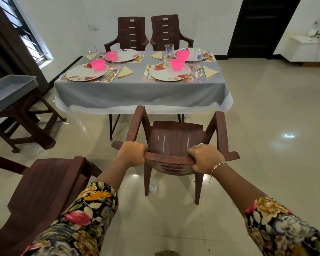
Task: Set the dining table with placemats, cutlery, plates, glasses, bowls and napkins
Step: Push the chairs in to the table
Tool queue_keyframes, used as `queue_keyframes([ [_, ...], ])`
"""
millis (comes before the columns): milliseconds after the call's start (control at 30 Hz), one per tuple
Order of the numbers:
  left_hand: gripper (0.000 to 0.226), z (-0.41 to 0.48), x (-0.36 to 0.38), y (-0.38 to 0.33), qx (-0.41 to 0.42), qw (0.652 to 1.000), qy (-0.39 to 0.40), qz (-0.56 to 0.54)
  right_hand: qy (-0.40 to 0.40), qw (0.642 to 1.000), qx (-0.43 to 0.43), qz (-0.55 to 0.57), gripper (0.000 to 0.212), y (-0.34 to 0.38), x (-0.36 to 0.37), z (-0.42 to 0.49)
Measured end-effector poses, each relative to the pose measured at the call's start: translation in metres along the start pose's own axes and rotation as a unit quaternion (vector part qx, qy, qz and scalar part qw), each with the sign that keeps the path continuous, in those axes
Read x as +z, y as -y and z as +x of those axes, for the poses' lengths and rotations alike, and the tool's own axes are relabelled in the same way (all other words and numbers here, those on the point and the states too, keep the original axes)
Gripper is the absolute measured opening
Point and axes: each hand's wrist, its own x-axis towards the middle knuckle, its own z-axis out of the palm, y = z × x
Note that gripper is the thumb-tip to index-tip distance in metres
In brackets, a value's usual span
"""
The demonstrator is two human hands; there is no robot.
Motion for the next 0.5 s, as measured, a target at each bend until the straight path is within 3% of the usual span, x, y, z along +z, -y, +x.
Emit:
queue_keyframes([
  [500, 0.021, 0.053, -0.003, 0.012, 0.005, 0.999, 0.001, 0.04, 0.019, 1.0, 0.01, 0.0, 0.025, -0.03, 0.001, 0.042],
])
